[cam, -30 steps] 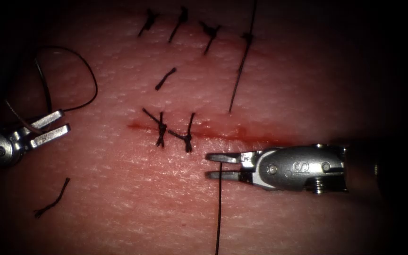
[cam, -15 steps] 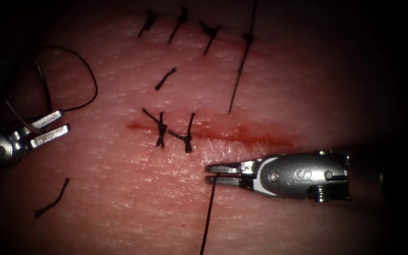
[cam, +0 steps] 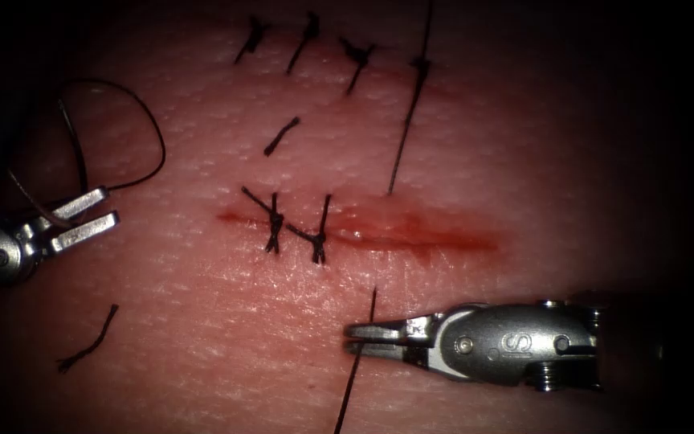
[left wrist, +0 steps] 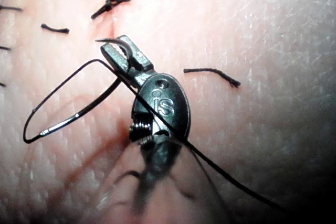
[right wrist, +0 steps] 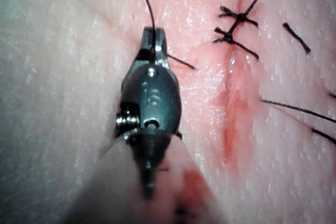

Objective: Wound Closure
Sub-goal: With the right gripper, repeatedly pull the suture through the wound.

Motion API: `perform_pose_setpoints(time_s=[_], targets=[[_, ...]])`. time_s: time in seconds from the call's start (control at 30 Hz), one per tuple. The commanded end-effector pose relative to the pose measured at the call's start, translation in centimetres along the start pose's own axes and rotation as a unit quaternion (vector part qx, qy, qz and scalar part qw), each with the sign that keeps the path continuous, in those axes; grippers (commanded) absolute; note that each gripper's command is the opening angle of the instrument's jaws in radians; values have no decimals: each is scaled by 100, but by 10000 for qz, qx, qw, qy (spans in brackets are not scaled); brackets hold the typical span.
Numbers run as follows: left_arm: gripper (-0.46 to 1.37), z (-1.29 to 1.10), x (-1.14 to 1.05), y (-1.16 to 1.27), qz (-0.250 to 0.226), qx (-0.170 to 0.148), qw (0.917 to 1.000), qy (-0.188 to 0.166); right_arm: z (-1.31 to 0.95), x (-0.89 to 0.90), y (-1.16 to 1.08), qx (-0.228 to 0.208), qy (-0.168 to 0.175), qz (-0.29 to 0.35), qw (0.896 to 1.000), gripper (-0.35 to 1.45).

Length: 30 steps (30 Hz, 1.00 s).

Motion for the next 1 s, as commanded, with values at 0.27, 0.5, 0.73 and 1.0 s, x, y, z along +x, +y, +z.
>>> perform_pose_setpoints(time_s=[0.27, 0.5, 0.73, 1.0], targets=[[-35, 1, -1, 1, 2, -53, 10000, 4, 0, 17, -36, 210, -5, -66, 9998, -35], [-35, 2, -1, 2, 4, -61, 10000, 9, -1, 29, -63, 314, 37, -47, 9995, -35], [-35, 3, -1, 3, 5, -71, 10000, 14, 5, 45, -94, 412, 73, -15, 9991, -35], [-35, 3, 0, 3, 5, -72, 10000, 14, 9, 63, -128, 521, 96, -16, 9986, -35]])
